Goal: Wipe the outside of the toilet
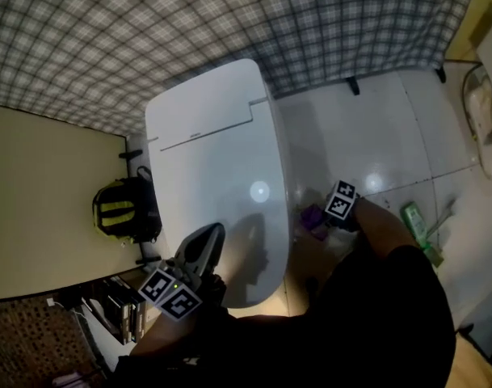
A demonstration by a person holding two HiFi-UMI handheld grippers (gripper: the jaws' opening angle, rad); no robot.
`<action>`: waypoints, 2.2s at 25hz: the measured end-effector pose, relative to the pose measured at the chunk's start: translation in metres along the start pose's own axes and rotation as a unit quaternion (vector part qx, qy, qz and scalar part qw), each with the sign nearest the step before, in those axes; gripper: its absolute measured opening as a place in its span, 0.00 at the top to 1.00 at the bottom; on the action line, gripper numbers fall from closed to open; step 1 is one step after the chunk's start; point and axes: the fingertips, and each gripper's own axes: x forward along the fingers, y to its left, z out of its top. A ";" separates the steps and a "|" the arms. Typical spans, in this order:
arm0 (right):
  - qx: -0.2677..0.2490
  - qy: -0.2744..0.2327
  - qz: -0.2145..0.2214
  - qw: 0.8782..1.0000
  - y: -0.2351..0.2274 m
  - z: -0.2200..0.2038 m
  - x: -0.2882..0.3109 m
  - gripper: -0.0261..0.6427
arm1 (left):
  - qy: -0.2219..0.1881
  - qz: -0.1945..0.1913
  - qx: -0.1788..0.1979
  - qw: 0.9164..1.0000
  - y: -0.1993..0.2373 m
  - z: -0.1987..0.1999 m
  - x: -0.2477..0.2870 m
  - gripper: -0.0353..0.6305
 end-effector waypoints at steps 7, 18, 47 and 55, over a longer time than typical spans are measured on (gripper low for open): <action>-0.062 0.013 -0.137 0.989 0.040 -0.034 -0.005 0.83 | -0.025 0.018 0.013 0.999 -0.015 -0.025 -0.088 0.95; -0.112 0.000 -0.258 0.960 0.155 -0.054 0.066 0.83 | -0.084 0.039 0.028 0.995 -0.032 -0.069 -0.235 0.95; 0.211 -0.260 -0.310 0.890 0.079 -0.017 0.246 0.83 | -0.055 0.059 -0.037 0.996 0.050 -0.134 -0.294 0.95; 0.235 -0.303 -0.258 0.887 0.099 0.012 0.280 0.82 | -0.066 0.071 -0.037 0.995 0.052 -0.137 -0.326 0.95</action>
